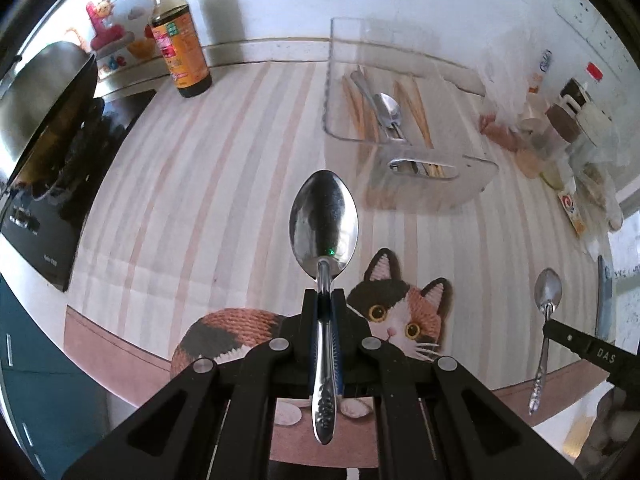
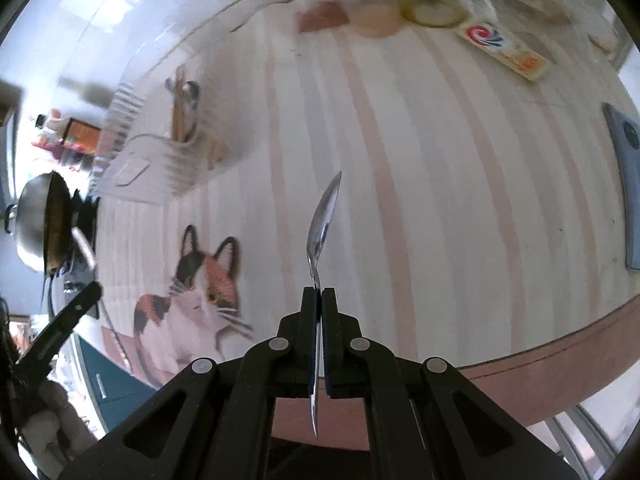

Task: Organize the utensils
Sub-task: 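Lift both held spoons and carry them toward the clear basket, then lower both spoons into the basket and open both tools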

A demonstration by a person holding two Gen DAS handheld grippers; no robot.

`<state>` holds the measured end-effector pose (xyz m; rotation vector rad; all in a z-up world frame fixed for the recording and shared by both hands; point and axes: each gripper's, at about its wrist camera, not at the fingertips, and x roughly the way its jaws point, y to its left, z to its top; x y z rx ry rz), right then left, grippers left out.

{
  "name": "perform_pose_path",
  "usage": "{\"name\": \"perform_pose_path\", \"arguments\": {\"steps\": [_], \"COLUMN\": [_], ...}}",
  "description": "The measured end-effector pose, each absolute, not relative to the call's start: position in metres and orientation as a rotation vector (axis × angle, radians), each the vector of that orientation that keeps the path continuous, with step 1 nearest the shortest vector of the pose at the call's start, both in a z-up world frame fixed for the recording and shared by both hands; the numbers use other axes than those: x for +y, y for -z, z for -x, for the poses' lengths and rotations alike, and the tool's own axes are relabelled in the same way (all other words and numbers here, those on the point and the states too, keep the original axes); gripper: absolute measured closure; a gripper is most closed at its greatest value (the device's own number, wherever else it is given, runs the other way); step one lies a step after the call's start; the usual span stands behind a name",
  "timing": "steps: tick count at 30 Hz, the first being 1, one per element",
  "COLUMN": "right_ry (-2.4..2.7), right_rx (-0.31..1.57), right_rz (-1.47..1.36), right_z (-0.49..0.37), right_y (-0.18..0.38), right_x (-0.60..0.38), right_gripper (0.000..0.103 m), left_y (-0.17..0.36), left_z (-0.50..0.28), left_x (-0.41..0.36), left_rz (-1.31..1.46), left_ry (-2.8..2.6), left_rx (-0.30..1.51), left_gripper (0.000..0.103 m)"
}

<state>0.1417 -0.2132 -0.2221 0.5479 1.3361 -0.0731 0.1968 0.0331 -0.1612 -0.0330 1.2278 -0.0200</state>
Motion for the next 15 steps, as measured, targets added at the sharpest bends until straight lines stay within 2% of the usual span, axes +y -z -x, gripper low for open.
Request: {"name": "perform_pose_path", "arguments": {"steps": [7, 15], "right_ry": [0.078, -0.023], "right_rx": [1.287, 1.160], "right_rz": [-0.545, -0.518], "right_z": [-0.140, -0.166], "right_y": [0.207, 0.145], "right_x": [-0.205, -0.182], "right_gripper": [0.101, 0.101], "left_y": [0.152, 0.079], "left_z": [-0.195, -0.214], "left_x": [0.045, 0.045], "left_rz": [0.088, 0.105], "left_ry": [-0.002, 0.027], "left_rx": [1.202, 1.078], "left_gripper": [0.099, 0.099]}}
